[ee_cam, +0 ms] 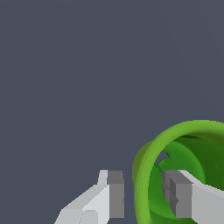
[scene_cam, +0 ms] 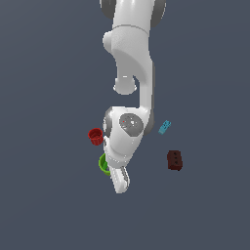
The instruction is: Pick up a designated object from a clutter of objects.
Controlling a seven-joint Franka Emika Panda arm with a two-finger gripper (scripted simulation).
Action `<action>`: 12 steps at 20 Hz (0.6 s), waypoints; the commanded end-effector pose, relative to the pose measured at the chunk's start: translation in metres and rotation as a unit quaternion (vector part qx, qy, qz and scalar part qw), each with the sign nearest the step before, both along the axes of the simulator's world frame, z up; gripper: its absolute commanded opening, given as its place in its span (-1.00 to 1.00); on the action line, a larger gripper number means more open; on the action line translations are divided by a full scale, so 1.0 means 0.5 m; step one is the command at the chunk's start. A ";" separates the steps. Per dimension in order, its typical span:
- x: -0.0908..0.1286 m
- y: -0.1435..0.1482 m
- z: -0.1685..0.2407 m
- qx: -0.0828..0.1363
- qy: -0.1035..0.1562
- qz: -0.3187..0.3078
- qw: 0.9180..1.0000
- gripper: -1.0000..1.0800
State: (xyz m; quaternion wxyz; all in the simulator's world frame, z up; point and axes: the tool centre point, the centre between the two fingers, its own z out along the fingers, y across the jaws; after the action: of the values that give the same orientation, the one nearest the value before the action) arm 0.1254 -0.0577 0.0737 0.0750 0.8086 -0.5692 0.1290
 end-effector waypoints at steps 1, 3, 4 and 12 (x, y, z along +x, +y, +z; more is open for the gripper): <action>0.001 0.000 -0.001 0.000 -0.001 0.000 1.000 -1.00; 0.001 0.000 -0.001 0.000 -0.001 0.000 1.000 -1.00; 0.001 0.000 -0.001 0.000 -0.001 0.000 1.000 -1.00; 0.002 0.002 0.002 0.000 -0.001 0.000 1.000 -1.00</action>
State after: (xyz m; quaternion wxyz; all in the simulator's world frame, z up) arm 0.1260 -0.0571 0.0737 0.0743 0.8086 -0.5691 0.1294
